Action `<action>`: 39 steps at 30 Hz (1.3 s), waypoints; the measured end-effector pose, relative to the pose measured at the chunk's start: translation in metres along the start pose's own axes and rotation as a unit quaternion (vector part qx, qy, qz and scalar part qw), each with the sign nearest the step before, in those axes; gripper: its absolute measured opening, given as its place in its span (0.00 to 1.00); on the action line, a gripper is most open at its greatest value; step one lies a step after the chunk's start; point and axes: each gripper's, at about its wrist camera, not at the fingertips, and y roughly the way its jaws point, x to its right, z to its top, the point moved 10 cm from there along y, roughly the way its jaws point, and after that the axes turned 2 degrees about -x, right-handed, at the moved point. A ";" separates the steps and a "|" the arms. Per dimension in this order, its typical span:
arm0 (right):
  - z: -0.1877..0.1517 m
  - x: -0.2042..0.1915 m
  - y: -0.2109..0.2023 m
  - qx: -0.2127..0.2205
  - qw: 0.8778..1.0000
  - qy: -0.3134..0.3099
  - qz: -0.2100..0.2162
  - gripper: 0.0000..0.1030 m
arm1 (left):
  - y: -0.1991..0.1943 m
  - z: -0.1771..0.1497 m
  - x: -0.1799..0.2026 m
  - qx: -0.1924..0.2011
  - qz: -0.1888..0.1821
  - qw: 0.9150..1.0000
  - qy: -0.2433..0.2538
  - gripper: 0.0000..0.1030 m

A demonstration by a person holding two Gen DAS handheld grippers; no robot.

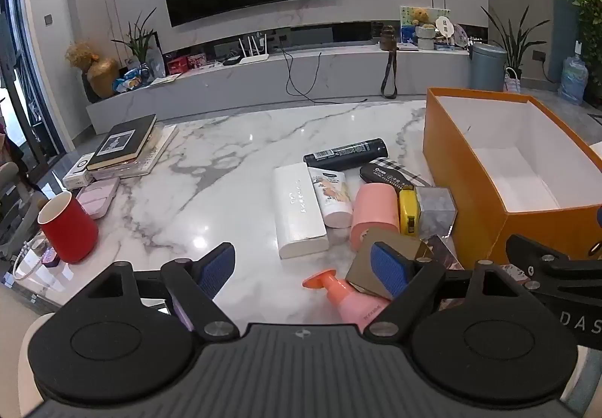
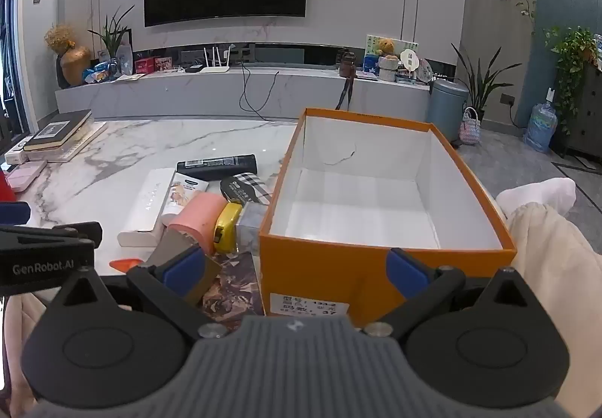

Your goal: Organize rigid objects

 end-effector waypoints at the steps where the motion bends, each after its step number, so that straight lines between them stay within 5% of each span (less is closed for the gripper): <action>1: 0.000 0.000 0.000 0.001 1.000 0.000 0.000 0.98 | 0.000 0.000 0.000 0.003 -0.001 1.000 0.001 0.90; 39: -0.006 0.000 0.002 -0.014 1.000 0.015 0.006 0.98 | -0.002 -0.001 0.003 0.001 -0.015 1.000 0.006 0.84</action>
